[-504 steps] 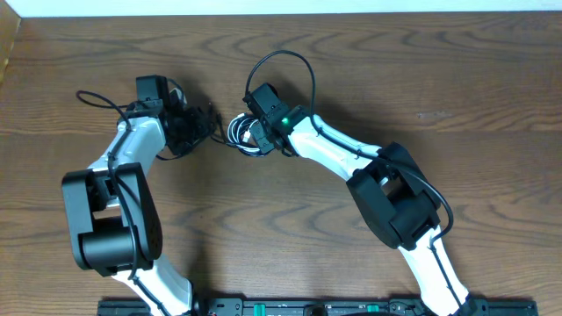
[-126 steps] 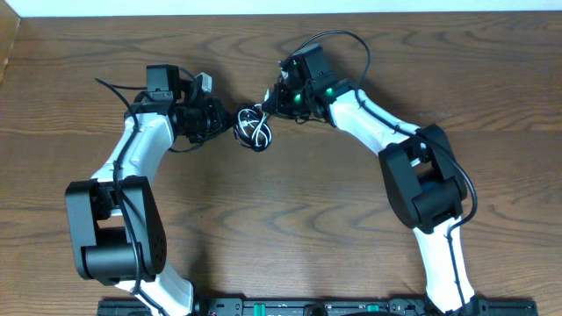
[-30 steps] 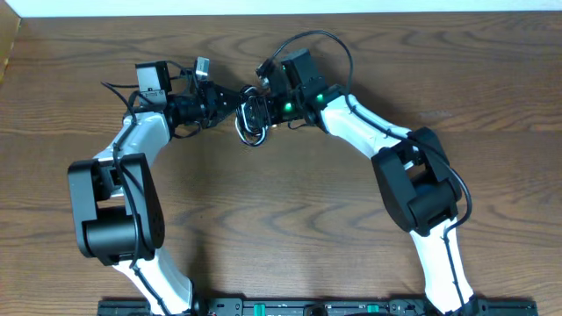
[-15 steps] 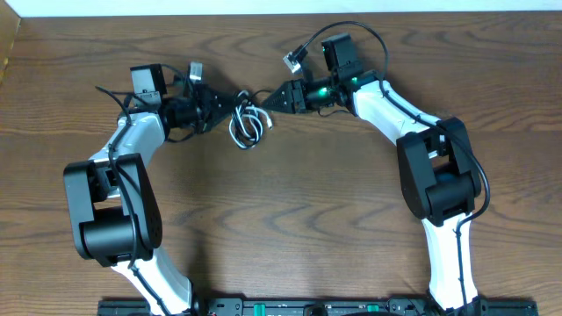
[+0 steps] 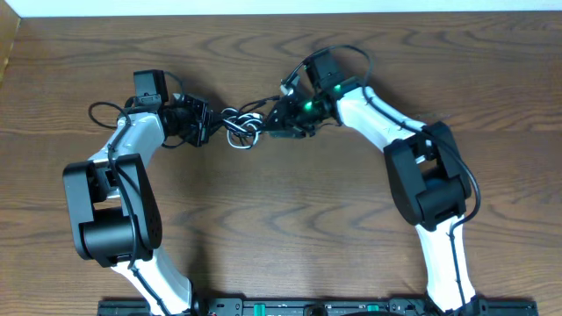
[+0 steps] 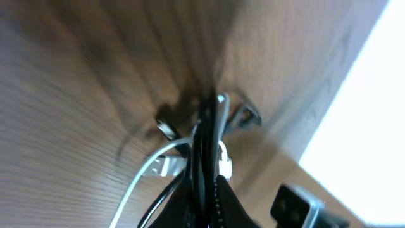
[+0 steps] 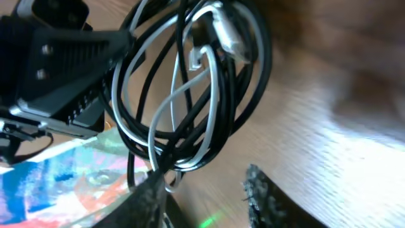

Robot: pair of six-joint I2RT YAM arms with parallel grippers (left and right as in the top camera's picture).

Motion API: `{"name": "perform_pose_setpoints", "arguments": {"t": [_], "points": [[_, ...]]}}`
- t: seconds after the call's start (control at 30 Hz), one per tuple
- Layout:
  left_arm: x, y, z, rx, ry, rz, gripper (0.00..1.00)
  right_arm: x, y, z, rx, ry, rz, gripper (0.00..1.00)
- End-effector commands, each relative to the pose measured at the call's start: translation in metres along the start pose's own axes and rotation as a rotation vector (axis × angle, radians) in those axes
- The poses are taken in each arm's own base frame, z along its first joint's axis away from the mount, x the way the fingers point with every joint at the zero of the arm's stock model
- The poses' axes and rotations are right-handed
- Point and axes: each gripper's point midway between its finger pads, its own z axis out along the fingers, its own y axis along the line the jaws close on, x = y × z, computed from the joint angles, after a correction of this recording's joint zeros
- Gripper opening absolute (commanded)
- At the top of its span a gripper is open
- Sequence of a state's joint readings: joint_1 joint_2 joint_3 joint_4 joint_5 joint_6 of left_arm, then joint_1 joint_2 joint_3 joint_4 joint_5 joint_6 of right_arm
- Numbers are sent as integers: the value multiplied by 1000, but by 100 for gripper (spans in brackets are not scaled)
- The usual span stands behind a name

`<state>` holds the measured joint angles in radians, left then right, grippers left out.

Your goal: Untangle cables

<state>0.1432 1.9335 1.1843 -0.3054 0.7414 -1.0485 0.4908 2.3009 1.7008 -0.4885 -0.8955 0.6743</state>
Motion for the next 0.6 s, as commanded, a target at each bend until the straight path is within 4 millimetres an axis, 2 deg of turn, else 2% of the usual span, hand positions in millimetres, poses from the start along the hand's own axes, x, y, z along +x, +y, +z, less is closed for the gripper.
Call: {"name": "perform_pose_setpoints", "arguments": {"t": [0.0, 0.07, 0.1, 0.13, 0.33, 0.57], "points": [[-12, 4, -6, -31, -89, -43, 7, 2, 12, 5, 28, -25, 18, 50], [-12, 4, -6, -31, -88, -42, 8, 1, 8, 9, 65, -49, 35, 58], [-13, 4, -6, -35, -93, -42, 7, -1, 7, 11, 78, -64, 53, 71], [-13, 5, -6, -40, -98, -43, 7, -2, 9, 11, 74, -71, 56, 73], [-14, 5, -6, -40, -99, -43, 8, -6, 31, 13, -17, -66, 26, 73], [-14, 6, -6, -41, -99, -44, 7, -1, 59, 17, -127, -29, -55, 62]]}}
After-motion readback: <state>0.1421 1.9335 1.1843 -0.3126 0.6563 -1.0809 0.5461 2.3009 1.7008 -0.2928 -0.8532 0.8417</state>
